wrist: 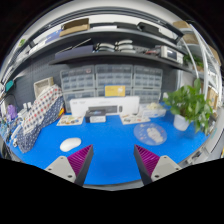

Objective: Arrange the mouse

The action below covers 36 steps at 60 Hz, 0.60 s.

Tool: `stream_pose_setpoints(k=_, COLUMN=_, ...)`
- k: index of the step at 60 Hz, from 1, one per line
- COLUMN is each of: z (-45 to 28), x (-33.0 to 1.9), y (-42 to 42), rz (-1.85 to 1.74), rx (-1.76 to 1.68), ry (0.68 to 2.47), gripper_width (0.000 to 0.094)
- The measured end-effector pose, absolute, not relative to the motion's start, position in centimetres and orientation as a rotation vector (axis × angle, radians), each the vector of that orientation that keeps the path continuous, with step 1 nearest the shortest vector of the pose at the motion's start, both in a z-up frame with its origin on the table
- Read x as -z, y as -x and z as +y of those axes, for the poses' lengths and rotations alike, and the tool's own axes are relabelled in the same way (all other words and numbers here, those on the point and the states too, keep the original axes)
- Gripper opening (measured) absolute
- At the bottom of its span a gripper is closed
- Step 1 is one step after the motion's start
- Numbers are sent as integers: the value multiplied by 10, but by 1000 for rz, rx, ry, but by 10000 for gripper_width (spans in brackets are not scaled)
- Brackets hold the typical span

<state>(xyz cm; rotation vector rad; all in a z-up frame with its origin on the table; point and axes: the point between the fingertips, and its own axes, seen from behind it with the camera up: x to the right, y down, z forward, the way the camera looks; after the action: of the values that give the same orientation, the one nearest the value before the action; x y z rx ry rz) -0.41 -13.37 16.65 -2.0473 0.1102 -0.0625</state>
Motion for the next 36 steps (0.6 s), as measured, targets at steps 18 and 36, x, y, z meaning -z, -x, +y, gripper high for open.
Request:
stream_pose_setpoints(k=18, z=-112, x=-46, y=158, rz=9, rx=-139, ry=2210, gripper_width=830)
stream_pose_setpoints(k=36, z=-30, x=-6, y=231, rz=16, rx=-144, ry=2271, gripper_width=824)
